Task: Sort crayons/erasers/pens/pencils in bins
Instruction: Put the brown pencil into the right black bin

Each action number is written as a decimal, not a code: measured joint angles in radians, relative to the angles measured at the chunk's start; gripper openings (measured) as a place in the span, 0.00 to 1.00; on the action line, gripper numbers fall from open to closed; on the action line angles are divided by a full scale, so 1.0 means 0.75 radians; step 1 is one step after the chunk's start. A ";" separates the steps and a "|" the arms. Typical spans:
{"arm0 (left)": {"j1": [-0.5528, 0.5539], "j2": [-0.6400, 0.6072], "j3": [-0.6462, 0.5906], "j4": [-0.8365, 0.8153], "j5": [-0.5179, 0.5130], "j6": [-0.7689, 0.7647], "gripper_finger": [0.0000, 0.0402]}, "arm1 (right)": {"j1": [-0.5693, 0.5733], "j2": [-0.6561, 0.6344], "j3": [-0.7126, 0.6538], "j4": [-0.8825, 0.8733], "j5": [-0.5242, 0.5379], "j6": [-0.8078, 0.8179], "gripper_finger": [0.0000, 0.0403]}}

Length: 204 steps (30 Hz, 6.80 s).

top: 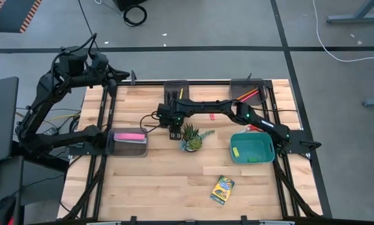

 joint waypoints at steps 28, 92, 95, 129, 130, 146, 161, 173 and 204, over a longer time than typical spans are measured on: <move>0.000 -0.007 0.000 0.036 0.000 -0.028 0.02 | -0.002 0.008 -0.023 0.062 -0.021 -0.068 0.17; 0.000 -0.004 0.000 0.105 0.000 -0.017 0.02 | -0.249 -0.170 -0.064 -0.368 0.113 0.005 0.19; 0.000 -0.004 0.000 0.106 -0.001 -0.017 0.04 | -0.281 -0.170 -0.064 -0.352 0.109 -0.014 0.19; 0.000 -0.009 0.000 0.106 -0.001 -0.040 0.03 | 0.004 -0.334 -0.045 0.281 -0.114 0.001 0.20; 0.000 -0.010 0.000 0.104 0.000 -0.059 0.03 | 0.008 -0.320 -0.047 0.260 -0.118 0.004 0.21; -0.006 -0.011 0.000 0.091 0.000 -0.181 0.06 | -0.043 -0.044 -0.046 0.268 -0.136 -0.064 0.28; -0.058 -0.011 0.000 0.088 0.000 -0.261 0.05 | -0.052 -0.027 -0.054 0.260 -0.020 -0.153 0.28; -0.099 -0.011 0.000 0.084 0.000 -0.272 0.02 | -0.040 -0.043 -0.223 0.315 -0.034 -0.127 0.25; -0.111 -0.011 0.000 0.080 -0.001 -0.231 0.02 | -0.105 -0.149 -0.189 0.173 -0.020 -0.083 0.01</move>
